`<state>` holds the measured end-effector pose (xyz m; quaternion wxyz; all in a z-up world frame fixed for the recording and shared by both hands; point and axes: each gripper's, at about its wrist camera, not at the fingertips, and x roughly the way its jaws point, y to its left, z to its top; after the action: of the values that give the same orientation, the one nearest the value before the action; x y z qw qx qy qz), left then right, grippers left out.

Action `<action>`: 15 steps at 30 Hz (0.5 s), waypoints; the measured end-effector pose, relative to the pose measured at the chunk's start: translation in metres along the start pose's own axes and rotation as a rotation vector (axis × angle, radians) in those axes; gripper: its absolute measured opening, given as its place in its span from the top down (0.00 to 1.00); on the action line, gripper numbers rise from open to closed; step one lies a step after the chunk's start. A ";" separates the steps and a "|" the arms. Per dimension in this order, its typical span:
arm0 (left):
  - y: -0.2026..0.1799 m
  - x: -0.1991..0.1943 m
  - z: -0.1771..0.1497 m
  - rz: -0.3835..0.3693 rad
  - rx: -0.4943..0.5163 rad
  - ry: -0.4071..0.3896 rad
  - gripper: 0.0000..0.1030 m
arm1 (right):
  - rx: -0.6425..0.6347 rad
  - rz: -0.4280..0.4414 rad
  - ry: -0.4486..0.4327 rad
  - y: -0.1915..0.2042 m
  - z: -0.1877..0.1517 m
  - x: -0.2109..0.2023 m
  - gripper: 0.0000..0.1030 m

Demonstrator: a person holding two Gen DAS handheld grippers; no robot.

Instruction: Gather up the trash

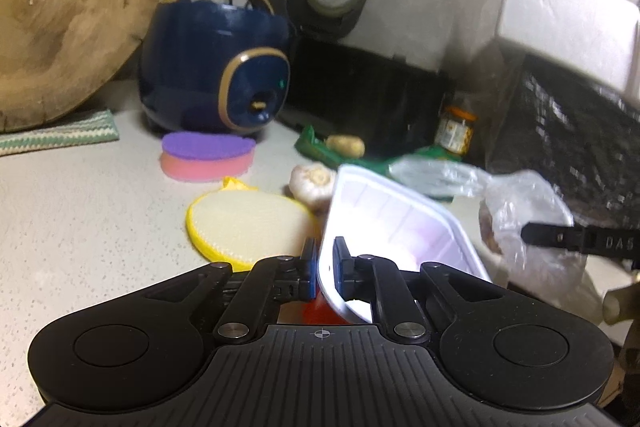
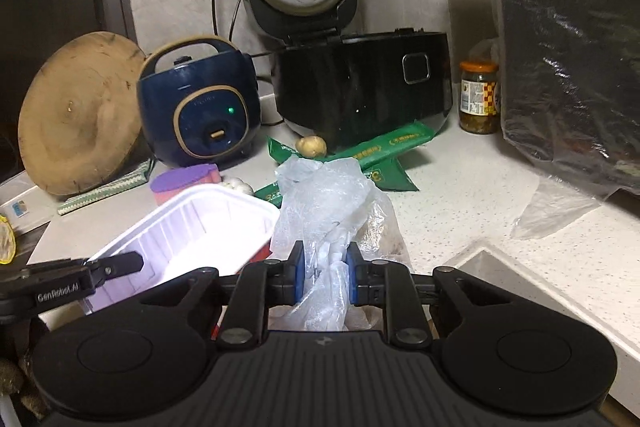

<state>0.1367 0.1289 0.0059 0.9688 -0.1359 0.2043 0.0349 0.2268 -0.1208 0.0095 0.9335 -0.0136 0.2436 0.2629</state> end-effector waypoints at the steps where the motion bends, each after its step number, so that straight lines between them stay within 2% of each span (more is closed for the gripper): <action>1: 0.002 -0.001 0.001 0.002 -0.013 -0.007 0.89 | 0.007 0.003 -0.002 -0.001 0.001 0.000 0.81; 7: 0.012 0.002 0.004 0.036 -0.073 0.004 0.88 | 0.015 0.036 0.030 0.003 0.011 0.032 0.81; 11: 0.011 0.003 0.003 0.047 -0.069 0.002 0.88 | -0.052 -0.017 0.029 0.010 0.020 0.063 0.81; 15: 0.011 0.006 0.001 0.053 -0.064 0.019 0.88 | -0.015 -0.051 0.065 -0.005 0.030 0.089 0.81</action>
<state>0.1410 0.1400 0.0022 0.9608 -0.1616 0.2157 0.0657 0.3090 -0.0772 -0.0061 0.9314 -0.0353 0.2712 0.2403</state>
